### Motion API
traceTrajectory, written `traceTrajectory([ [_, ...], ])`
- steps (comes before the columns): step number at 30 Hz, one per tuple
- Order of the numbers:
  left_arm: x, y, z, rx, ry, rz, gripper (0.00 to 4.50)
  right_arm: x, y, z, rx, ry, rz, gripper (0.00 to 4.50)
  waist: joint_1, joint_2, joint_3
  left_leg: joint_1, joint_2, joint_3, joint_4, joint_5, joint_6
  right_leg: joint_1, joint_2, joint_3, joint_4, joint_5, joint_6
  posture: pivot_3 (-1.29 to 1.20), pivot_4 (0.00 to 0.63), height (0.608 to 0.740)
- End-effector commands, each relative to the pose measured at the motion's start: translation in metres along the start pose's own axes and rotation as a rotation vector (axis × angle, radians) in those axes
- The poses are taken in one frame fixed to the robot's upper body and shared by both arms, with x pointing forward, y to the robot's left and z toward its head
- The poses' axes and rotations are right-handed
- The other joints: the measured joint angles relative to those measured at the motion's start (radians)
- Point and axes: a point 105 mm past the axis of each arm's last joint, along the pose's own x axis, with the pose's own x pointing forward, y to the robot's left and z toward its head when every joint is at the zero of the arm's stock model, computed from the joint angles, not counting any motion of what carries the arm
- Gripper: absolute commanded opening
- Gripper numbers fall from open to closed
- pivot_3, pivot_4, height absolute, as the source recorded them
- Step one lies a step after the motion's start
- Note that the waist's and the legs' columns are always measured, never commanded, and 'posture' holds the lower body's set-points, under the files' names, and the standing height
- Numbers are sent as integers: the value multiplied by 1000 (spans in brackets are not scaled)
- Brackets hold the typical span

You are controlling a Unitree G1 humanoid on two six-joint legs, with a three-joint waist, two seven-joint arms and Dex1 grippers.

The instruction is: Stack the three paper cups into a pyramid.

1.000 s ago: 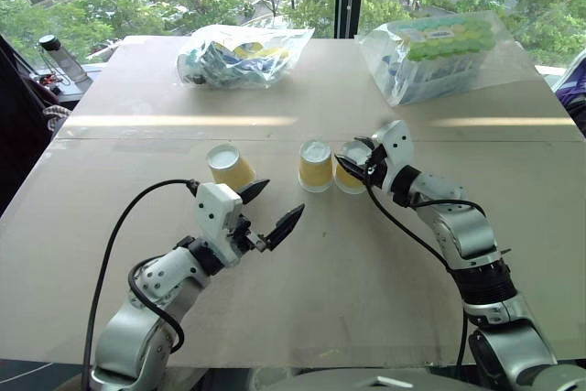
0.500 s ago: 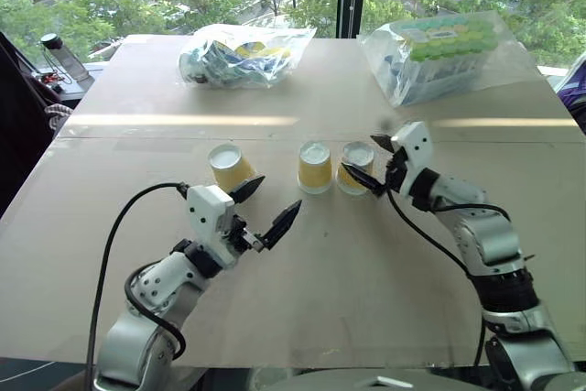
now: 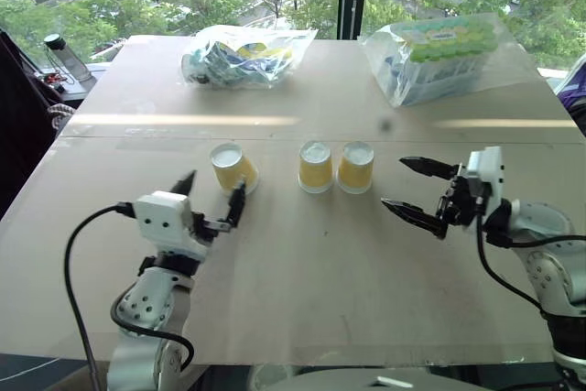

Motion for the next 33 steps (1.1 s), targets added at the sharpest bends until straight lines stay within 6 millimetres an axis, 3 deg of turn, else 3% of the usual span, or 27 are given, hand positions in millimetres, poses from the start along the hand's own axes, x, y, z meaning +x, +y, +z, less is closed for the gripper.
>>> traceTrajectory([
  [1, 5, 10, -6, 28, 23, 47, 4500, -5, 4, 17, -57, -66, 37, 4473, -3, 0, 0, 0, 0, 0, 0, 0, 0, 0, 0, 0, 0, 0, 0, 0, 150, 740],
  [5, 18, 15, -10, 34, 23, 46, 4500, -4, 3, 22, -52, -106, 22, 4473, -1, 0, 0, 0, 0, 0, 0, 0, 0, 0, 1, -1, 1, 0, 0, 0, 150, 740],
  [12, 39, -3, -20, 27, 33, -90, 4500, -3, 7, 26, -58, -117, 6, 4473, 4, -1, 0, 0, 0, -1, 0, 0, 0, 0, 0, 0, 1, 0, 0, 0, 150, 740],
  [22, 64, -3, -25, 35, 27, -150, 4500, 1, 10, 29, -60, -128, -19, 4473, 3, -1, 0, 0, 0, -1, 0, 0, 0, 0, 0, 0, 1, 0, 0, 0, 150, 740],
  [33, 85, -11, -17, 7, -26, -203, 4500, 0, 11, 29, -59, -142, -40, 4473, 7, -1, 0, -1, 0, -1, 0, 0, 0, 0, 0, -1, 2, 0, 0, 0, 150, 740],
])
